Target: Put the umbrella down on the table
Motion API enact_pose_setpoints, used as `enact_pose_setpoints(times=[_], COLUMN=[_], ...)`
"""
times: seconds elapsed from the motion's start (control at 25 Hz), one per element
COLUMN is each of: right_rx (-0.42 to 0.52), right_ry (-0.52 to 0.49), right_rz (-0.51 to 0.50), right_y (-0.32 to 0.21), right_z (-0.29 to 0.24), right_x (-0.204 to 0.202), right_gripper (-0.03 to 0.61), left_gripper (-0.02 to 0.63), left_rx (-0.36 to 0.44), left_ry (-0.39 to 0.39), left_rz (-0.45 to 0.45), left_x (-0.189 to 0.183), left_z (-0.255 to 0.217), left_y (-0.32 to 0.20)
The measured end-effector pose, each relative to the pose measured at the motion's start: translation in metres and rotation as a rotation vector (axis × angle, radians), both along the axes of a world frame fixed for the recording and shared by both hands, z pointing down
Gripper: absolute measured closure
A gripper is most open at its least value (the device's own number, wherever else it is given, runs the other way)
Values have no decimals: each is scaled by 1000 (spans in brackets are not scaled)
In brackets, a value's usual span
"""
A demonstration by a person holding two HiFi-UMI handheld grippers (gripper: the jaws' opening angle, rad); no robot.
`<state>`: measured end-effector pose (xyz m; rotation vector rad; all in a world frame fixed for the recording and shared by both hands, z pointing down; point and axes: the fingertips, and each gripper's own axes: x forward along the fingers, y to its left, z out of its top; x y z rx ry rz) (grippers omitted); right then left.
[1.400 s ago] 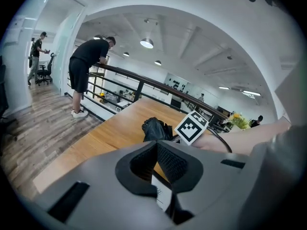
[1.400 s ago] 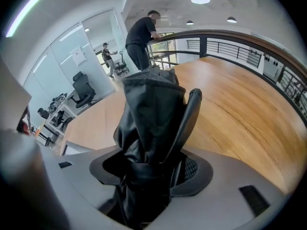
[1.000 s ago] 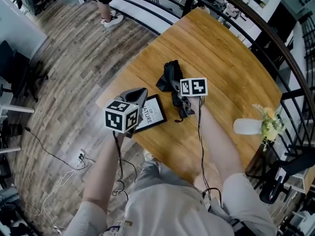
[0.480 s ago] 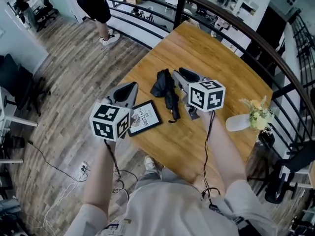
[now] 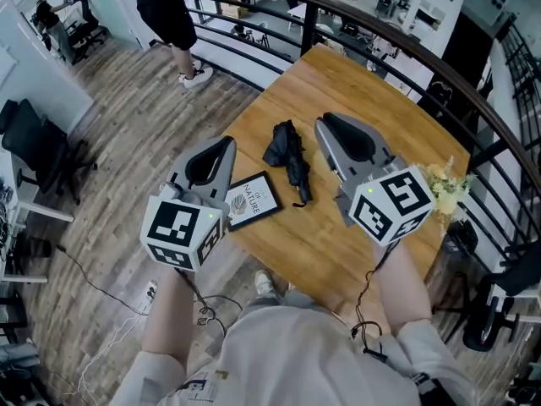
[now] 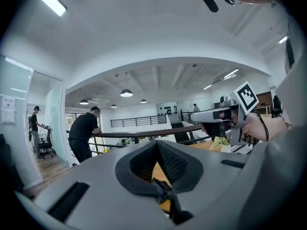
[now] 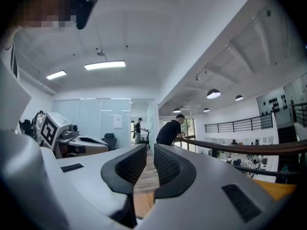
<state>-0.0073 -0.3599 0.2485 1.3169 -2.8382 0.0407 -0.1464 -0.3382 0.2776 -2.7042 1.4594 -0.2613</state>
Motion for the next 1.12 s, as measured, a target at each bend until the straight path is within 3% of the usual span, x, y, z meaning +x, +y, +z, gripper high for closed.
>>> enact_pose_setpoints(times=[0.44, 0.64, 1.12], right_rx=[80, 96, 1], right_ry=[0, 15, 16], right_rz=[5, 5, -18], right_y=[72, 93, 116], right_z=[-23, -20, 15], right_x=[9, 3, 0], right_gripper=[543, 551, 551], left_gripper=[597, 597, 597], left_rx=[85, 61, -1], left_ry=[38, 40, 69], left_rz=[11, 11, 6], left_x=[3, -3, -2], left_z=[-38, -24, 1], left_y=[60, 77, 101])
